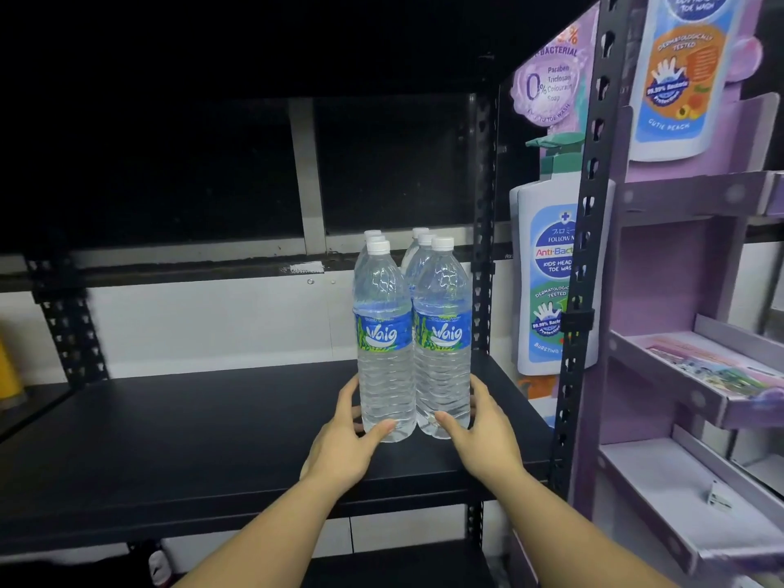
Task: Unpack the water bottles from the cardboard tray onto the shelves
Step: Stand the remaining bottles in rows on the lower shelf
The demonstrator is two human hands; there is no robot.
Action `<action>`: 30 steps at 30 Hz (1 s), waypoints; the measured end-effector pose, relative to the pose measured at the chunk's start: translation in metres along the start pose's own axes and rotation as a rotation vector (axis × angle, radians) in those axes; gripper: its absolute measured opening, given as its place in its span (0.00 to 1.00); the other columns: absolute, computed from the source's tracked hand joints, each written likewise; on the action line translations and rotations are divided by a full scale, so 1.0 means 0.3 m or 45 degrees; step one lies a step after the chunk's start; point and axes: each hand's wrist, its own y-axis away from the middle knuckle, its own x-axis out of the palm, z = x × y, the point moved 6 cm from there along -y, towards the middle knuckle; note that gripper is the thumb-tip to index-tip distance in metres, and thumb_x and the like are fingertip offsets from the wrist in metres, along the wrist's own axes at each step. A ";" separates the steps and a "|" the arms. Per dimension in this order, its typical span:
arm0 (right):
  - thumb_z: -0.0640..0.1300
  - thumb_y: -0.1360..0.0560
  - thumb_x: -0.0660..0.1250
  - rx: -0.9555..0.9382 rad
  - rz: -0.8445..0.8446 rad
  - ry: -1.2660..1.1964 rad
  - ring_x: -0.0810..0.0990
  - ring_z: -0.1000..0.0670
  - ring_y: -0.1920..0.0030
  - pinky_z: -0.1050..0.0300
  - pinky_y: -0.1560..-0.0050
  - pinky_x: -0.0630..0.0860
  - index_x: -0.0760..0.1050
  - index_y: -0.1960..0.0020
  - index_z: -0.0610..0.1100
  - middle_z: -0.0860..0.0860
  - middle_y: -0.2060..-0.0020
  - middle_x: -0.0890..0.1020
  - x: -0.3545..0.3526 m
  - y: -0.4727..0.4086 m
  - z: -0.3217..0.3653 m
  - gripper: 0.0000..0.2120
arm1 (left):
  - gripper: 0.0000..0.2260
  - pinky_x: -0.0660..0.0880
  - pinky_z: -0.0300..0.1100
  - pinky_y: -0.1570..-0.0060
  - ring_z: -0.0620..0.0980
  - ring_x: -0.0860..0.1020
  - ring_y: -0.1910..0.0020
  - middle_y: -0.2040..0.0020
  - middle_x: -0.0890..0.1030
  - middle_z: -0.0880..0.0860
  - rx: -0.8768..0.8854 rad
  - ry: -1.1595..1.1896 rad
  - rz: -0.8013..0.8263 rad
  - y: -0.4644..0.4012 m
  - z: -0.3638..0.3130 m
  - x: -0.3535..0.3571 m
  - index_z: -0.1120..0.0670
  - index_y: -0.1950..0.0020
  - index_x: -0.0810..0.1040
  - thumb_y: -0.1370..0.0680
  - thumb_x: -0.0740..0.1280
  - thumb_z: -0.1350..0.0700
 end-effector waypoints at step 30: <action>0.60 0.24 0.73 -0.536 0.249 0.289 0.74 0.53 0.32 0.54 0.30 0.72 0.76 0.28 0.47 0.55 0.34 0.80 0.182 0.494 0.277 0.29 | 0.31 0.66 0.44 0.26 0.44 0.64 0.24 0.24 0.69 0.43 0.231 -0.510 -0.127 0.486 0.156 -0.258 0.47 0.19 0.65 0.20 0.68 0.40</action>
